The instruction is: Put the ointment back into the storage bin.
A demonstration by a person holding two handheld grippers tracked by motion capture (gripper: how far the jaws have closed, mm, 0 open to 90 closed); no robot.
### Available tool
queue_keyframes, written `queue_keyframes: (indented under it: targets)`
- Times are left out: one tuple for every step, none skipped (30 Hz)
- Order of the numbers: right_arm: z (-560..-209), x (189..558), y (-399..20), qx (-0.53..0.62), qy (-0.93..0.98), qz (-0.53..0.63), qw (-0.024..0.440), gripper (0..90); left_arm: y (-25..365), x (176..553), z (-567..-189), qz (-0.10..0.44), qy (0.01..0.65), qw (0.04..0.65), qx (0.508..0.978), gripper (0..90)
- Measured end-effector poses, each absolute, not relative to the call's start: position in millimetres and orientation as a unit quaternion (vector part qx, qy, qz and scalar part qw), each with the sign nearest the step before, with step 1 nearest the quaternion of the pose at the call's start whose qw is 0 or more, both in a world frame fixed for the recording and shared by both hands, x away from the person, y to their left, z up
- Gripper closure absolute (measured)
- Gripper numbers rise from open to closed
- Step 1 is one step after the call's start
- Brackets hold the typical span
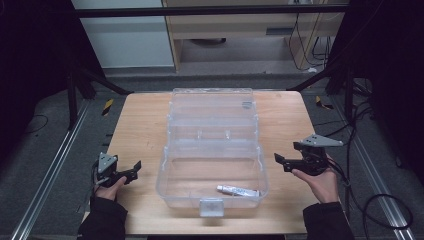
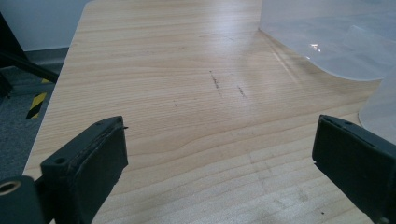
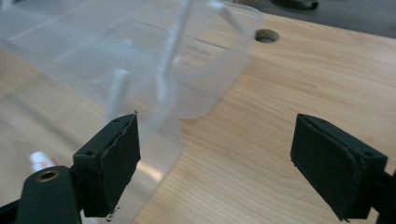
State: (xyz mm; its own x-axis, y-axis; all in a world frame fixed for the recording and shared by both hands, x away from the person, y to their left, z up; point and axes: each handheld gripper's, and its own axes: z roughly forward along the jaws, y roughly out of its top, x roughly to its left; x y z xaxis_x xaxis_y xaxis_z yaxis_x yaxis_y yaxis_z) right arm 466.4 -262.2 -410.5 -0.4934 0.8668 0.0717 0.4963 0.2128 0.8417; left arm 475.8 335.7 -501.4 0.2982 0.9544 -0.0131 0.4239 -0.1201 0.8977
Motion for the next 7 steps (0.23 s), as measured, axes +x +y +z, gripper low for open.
queue_keyframes:
  targets:
    - [-414, 468, -264, 0.46, 0.748, 0.43, 0.21, 15.6, 335, 476, -501, 0.309, 0.505, 0.429, 0.682, 2.7]
    - [-419, 469, -266, 0.465, 0.746, 0.426, 0.215, 15.6, 335, 476, -501, 0.309, 0.504, 0.427, 0.684, 2.7]
    - [-423, 470, -269, 0.468, 0.744, 0.424, 0.22, 15.5, 335, 476, -501, 0.31, 0.503, 0.427, 0.685, 2.7]
    - [-428, 471, -272, 0.472, 0.746, 0.418, 0.215, 15.3, 335, 476, -501, 0.309, 0.504, 0.427, 0.684, 2.7]
    - [-432, 473, -274, 0.475, 0.747, 0.413, 0.214, 14.7, 335, 476, -501, 0.309, 0.505, 0.428, 0.684, 2.7]
    - [-437, 473, -277, 0.482, 0.745, 0.41, 0.213, 14.6, 335, 476, -501, 0.308, 0.506, 0.429, 0.682, 2.7]
    - [-441, 474, -280, 0.484, 0.744, 0.409, 0.212, 14.6, 336, 476, -501, 0.308, 0.506, 0.429, 0.682, 2.7]
